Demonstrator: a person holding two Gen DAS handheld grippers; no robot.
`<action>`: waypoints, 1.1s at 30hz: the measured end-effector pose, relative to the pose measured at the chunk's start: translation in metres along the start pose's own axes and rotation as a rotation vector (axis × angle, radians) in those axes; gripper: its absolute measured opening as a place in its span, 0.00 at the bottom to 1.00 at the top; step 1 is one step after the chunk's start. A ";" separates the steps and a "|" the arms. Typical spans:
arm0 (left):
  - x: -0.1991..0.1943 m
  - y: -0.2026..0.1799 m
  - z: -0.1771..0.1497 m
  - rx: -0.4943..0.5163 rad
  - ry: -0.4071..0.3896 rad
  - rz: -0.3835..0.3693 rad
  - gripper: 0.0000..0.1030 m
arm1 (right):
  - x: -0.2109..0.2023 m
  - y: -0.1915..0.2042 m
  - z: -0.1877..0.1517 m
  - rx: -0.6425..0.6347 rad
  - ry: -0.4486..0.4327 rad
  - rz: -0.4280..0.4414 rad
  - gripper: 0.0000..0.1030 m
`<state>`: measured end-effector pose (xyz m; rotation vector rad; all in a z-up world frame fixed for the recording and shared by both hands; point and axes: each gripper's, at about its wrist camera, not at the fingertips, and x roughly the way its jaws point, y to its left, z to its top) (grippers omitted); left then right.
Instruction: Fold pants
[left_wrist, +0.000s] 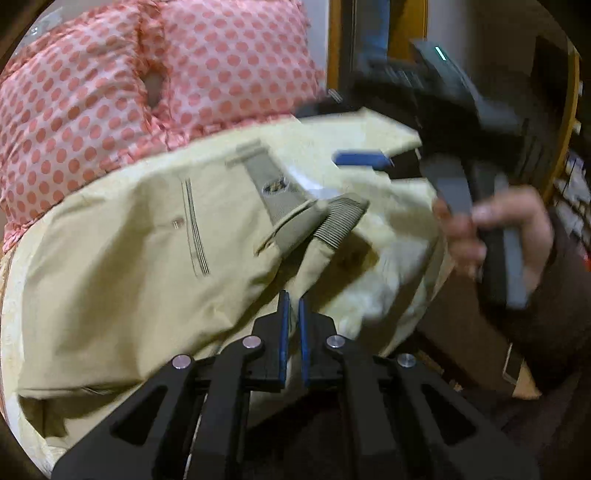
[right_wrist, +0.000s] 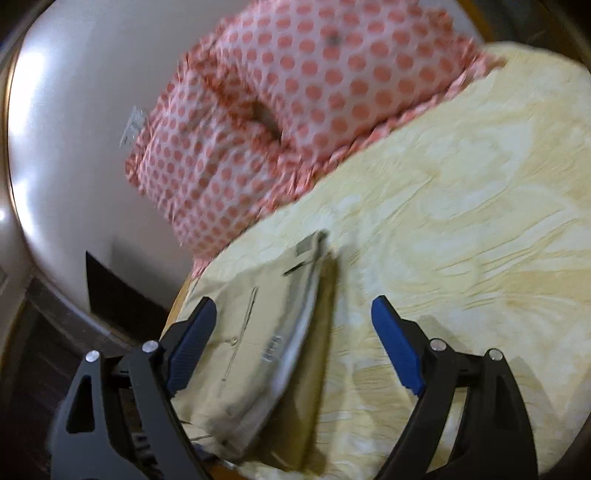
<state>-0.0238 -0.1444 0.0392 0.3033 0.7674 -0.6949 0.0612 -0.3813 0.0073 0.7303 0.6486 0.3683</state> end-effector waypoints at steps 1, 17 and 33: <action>-0.001 0.006 0.001 -0.028 0.003 -0.018 0.05 | 0.006 0.002 0.001 -0.003 0.023 -0.006 0.83; -0.051 0.256 -0.023 -0.673 -0.011 0.071 0.69 | 0.067 0.020 0.004 -0.218 0.215 -0.143 0.46; -0.001 0.290 -0.010 -0.687 0.084 -0.124 0.73 | 0.082 -0.007 0.012 -0.009 0.300 0.102 0.17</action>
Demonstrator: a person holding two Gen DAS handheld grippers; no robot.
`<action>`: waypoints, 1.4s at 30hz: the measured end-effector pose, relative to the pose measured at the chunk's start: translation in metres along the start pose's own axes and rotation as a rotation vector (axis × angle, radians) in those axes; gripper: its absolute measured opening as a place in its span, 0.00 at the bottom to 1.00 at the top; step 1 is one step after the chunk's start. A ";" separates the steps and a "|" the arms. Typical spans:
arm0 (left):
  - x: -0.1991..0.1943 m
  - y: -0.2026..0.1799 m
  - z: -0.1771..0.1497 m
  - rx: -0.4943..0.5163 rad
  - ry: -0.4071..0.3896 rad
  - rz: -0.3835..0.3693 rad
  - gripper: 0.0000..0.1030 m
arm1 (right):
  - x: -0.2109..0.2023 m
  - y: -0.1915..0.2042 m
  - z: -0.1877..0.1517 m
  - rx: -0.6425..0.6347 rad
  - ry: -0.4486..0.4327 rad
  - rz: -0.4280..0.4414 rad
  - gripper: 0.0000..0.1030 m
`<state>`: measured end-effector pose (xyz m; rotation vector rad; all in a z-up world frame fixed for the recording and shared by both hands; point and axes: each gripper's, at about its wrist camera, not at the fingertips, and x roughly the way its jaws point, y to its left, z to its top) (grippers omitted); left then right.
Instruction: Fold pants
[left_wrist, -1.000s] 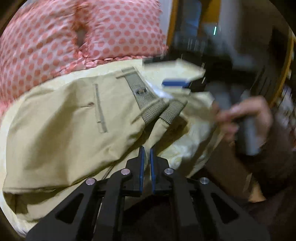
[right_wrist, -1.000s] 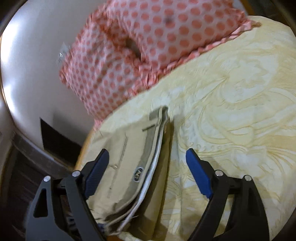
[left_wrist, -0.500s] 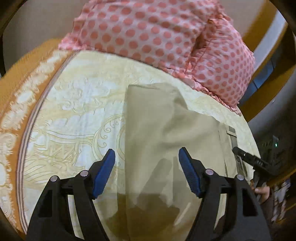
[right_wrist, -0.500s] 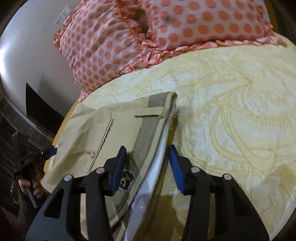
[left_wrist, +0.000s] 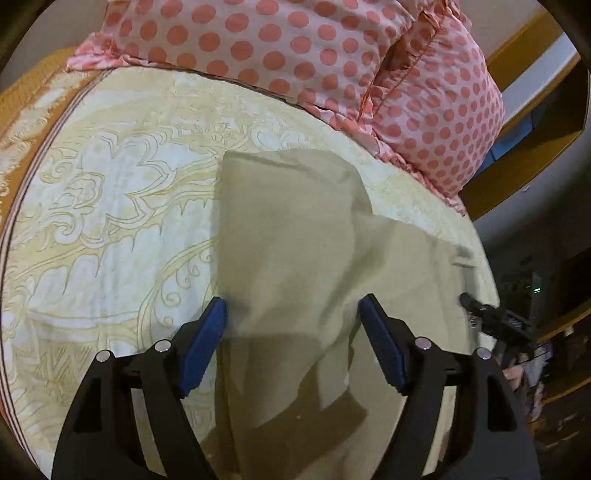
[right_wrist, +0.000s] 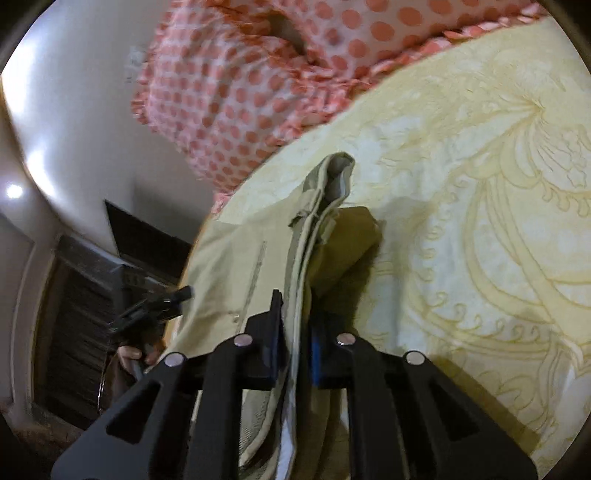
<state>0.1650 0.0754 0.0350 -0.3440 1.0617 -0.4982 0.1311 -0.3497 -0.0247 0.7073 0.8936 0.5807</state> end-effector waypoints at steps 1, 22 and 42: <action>0.001 0.003 0.003 -0.018 0.004 -0.018 0.73 | 0.003 -0.001 0.001 0.007 -0.001 -0.007 0.18; 0.053 0.013 0.134 -0.029 -0.149 0.114 0.04 | 0.037 0.009 0.122 -0.085 -0.115 -0.201 0.28; 0.017 -0.046 0.016 0.222 -0.136 0.214 0.28 | 0.008 0.054 0.019 -0.116 -0.131 -0.362 0.93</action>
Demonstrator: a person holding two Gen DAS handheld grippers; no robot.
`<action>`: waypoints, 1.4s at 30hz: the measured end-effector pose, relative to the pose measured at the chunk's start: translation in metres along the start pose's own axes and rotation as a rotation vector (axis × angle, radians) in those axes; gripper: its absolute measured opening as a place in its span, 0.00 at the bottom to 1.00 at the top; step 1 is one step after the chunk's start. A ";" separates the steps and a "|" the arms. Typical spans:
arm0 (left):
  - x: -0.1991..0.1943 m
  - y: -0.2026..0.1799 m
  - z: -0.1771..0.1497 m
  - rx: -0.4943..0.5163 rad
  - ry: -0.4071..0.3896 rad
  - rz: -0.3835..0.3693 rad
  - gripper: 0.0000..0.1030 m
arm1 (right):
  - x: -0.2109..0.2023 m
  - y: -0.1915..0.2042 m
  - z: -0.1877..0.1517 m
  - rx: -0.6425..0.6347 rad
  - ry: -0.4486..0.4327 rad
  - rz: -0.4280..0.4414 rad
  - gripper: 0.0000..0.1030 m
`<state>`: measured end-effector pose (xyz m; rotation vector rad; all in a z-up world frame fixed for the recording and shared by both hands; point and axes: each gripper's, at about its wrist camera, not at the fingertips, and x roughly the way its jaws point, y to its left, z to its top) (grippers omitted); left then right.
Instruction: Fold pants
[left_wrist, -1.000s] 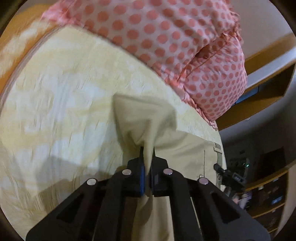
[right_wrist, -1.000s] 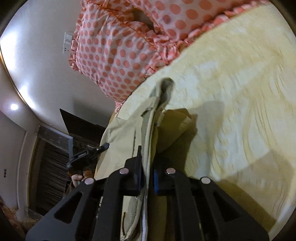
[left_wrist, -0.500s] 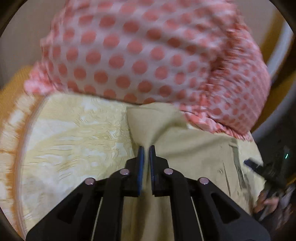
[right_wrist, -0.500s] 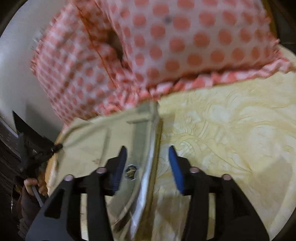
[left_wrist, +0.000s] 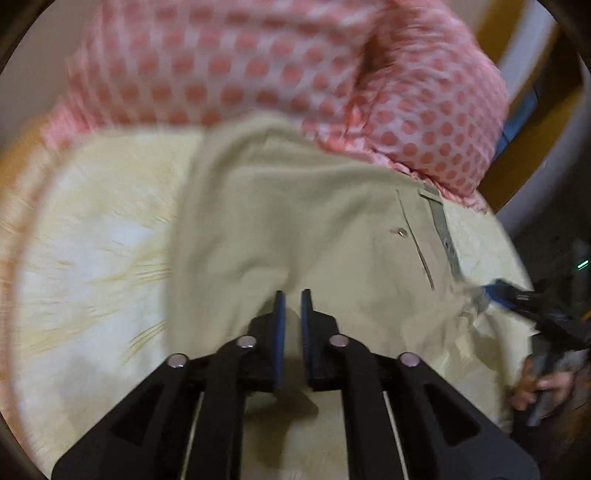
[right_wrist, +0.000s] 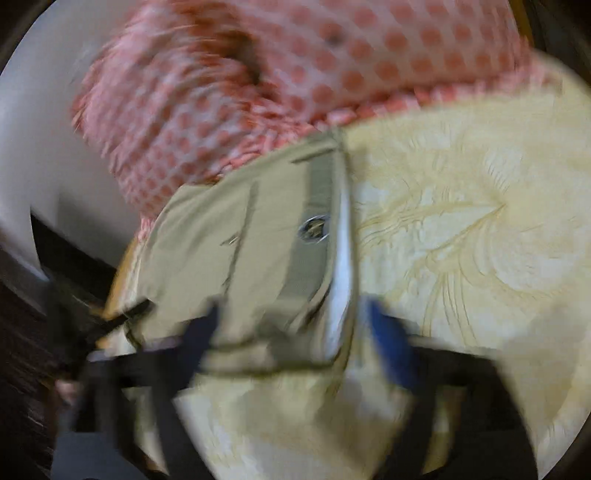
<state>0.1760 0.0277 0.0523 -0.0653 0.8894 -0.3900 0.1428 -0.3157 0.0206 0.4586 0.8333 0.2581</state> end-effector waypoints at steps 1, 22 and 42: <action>-0.012 -0.008 -0.010 0.031 -0.031 0.037 0.46 | -0.008 0.017 -0.017 -0.084 -0.023 -0.027 0.93; -0.031 -0.040 -0.129 0.026 -0.106 0.328 0.99 | 0.013 0.090 -0.135 -0.290 -0.105 -0.395 0.98; -0.031 -0.042 -0.129 0.024 -0.125 0.330 0.99 | 0.010 0.088 -0.141 -0.326 -0.162 -0.373 0.98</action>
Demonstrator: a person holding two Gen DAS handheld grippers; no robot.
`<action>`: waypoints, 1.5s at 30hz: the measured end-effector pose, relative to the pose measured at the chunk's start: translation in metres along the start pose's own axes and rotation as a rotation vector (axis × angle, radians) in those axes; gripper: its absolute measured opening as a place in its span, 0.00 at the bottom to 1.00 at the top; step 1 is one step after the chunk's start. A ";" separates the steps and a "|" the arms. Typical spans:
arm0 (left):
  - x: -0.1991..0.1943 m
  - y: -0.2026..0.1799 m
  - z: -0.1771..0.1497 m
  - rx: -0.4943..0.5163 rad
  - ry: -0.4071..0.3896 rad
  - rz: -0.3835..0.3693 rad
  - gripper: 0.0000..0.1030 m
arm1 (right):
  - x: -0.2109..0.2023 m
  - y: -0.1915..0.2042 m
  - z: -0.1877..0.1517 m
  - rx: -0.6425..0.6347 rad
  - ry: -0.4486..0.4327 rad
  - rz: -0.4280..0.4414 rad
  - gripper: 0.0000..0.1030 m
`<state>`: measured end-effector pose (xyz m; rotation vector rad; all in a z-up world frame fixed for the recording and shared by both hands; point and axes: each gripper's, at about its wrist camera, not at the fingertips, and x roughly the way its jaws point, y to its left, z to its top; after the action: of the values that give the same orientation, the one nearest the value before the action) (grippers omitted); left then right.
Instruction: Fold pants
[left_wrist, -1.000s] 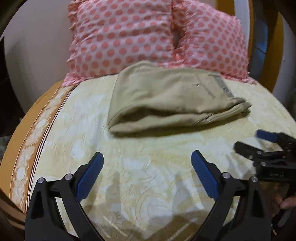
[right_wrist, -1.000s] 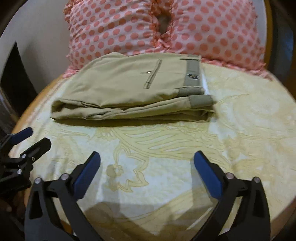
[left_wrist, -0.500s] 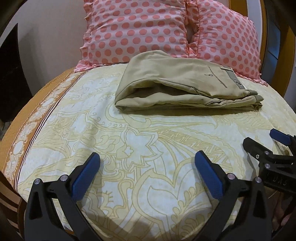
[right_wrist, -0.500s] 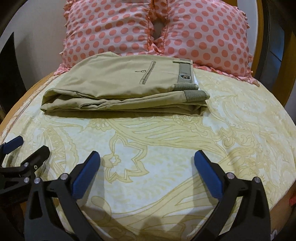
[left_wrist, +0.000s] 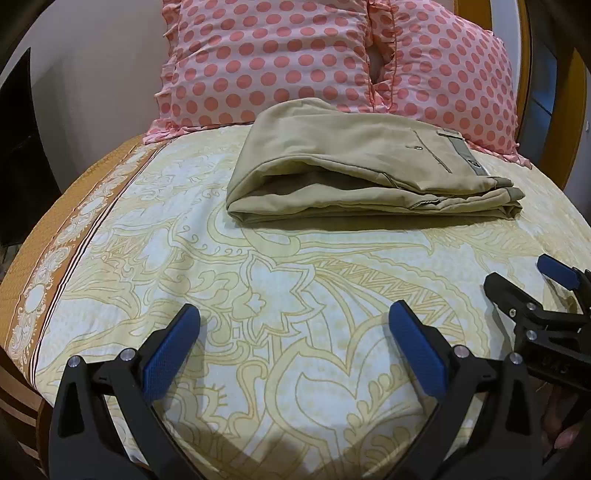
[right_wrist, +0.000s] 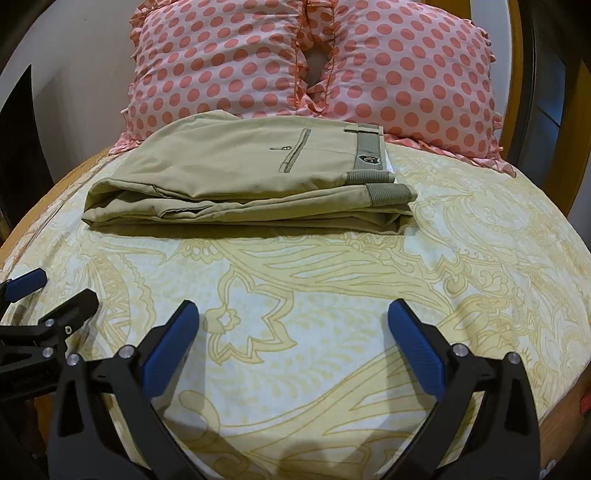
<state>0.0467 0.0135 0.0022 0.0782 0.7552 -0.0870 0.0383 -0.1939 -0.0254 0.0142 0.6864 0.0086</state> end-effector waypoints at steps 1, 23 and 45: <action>0.000 0.001 0.000 -0.001 -0.002 0.000 0.99 | 0.000 0.000 0.000 -0.001 0.000 0.001 0.98; 0.002 0.001 0.002 -0.016 -0.004 0.013 0.99 | 0.001 0.001 0.001 0.007 -0.007 -0.007 0.98; 0.002 0.002 0.001 -0.016 -0.006 0.012 0.99 | 0.001 0.002 0.001 0.009 -0.011 -0.010 0.98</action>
<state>0.0487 0.0155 0.0014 0.0675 0.7491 -0.0703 0.0399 -0.1923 -0.0249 0.0197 0.6760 -0.0038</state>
